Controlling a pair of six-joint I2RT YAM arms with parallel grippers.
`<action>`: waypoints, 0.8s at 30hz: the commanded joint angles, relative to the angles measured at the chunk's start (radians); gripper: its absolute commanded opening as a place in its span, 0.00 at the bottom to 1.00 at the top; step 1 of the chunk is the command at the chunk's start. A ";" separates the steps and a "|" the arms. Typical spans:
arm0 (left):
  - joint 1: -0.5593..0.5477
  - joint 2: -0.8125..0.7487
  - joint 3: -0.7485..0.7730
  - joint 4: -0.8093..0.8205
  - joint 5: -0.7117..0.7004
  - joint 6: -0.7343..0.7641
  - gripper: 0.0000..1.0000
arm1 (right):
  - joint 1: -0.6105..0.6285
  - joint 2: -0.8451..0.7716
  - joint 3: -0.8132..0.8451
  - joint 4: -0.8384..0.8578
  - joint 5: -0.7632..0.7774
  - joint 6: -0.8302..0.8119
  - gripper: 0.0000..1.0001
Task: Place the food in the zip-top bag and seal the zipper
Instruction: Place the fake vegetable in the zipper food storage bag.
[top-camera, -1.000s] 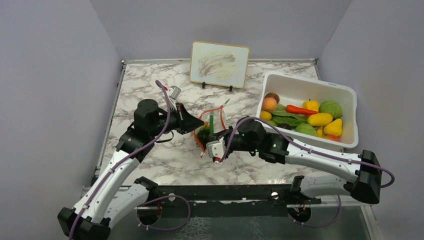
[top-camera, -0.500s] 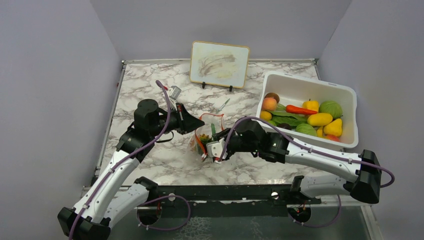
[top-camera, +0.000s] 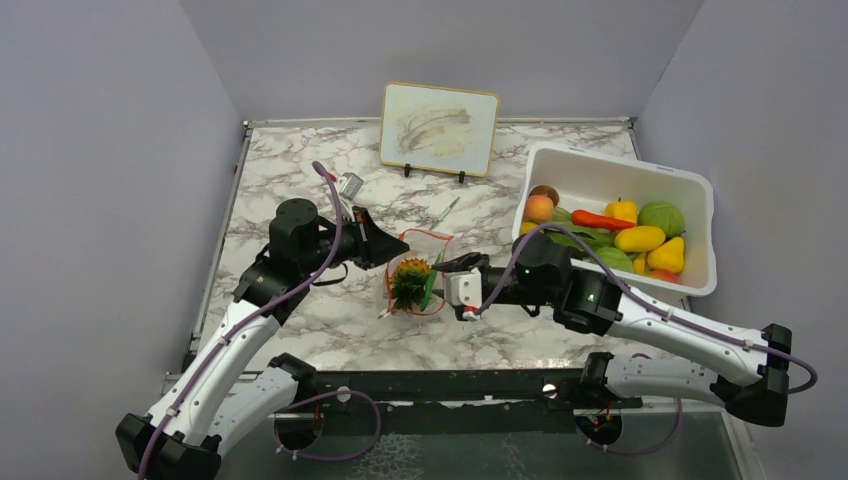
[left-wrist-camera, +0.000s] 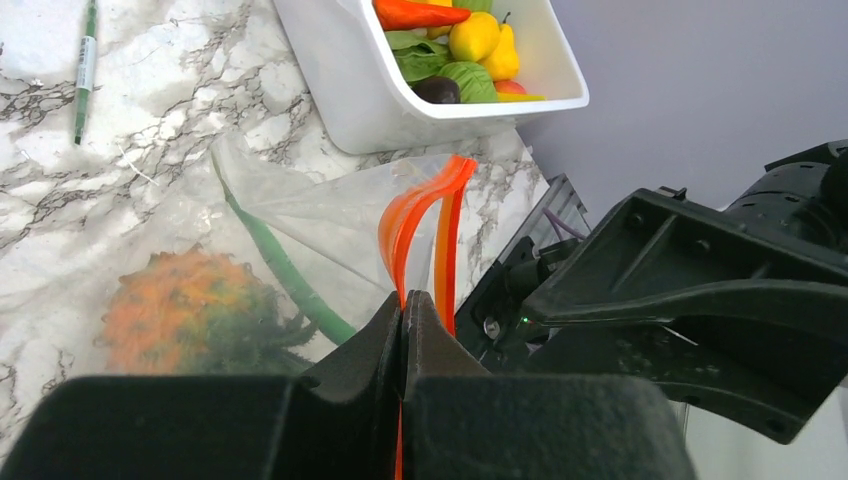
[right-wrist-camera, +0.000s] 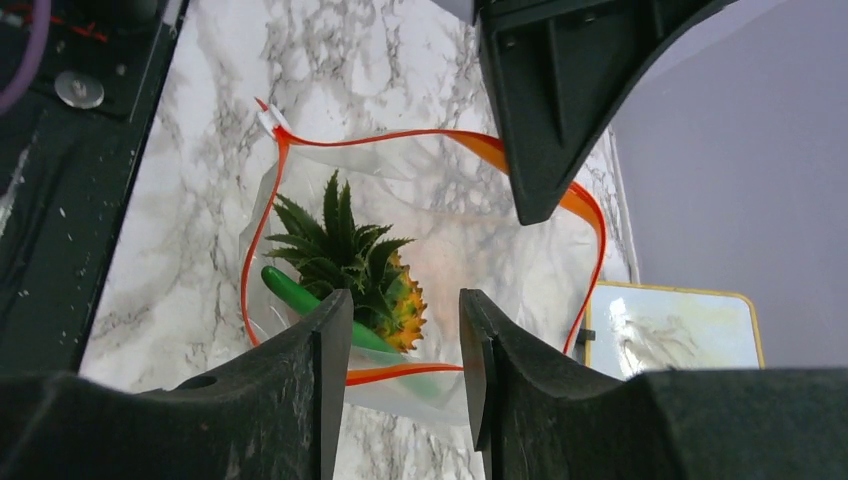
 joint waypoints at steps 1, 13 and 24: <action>0.002 -0.005 0.003 0.048 0.004 0.006 0.00 | 0.005 -0.031 0.035 0.073 0.024 0.183 0.44; 0.002 -0.010 0.030 0.047 -0.128 0.102 0.00 | 0.005 -0.028 0.102 0.013 0.450 0.940 0.34; 0.003 -0.049 0.083 0.091 -0.392 0.299 0.00 | 0.004 0.024 0.337 -0.268 0.741 0.954 0.51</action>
